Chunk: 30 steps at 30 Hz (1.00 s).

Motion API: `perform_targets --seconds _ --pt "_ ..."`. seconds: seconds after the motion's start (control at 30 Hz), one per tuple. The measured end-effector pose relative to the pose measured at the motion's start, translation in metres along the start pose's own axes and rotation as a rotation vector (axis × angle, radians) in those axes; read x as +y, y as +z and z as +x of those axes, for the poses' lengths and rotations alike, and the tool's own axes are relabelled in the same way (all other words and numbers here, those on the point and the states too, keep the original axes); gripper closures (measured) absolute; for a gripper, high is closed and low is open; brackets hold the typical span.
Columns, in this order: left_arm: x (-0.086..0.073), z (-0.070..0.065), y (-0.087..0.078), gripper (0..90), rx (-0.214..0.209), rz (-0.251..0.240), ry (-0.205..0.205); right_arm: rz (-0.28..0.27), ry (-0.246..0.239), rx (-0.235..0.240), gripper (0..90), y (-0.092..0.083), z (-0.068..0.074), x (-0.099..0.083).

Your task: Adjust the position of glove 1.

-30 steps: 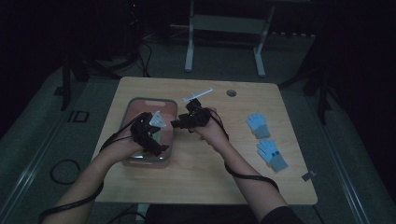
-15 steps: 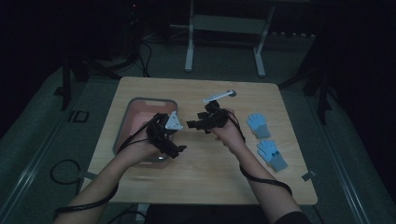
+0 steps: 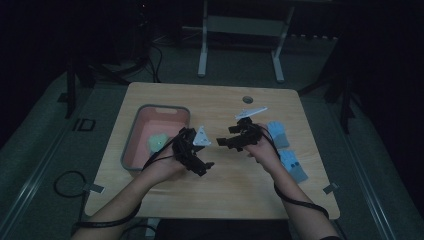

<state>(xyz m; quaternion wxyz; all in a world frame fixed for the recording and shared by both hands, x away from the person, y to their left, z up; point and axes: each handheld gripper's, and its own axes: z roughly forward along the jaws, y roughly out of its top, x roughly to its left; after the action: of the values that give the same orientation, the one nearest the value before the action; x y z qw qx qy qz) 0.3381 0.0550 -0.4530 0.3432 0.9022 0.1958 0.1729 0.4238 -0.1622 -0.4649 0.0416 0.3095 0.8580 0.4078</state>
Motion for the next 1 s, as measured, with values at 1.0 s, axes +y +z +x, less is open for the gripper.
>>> perform_targets --seconds 1.0 --pt "-0.032 -0.055 0.063 2.2 -0.098 -0.038 -0.005 0.004 -0.037 -0.09 25.2 -0.037 -0.026 -0.079"
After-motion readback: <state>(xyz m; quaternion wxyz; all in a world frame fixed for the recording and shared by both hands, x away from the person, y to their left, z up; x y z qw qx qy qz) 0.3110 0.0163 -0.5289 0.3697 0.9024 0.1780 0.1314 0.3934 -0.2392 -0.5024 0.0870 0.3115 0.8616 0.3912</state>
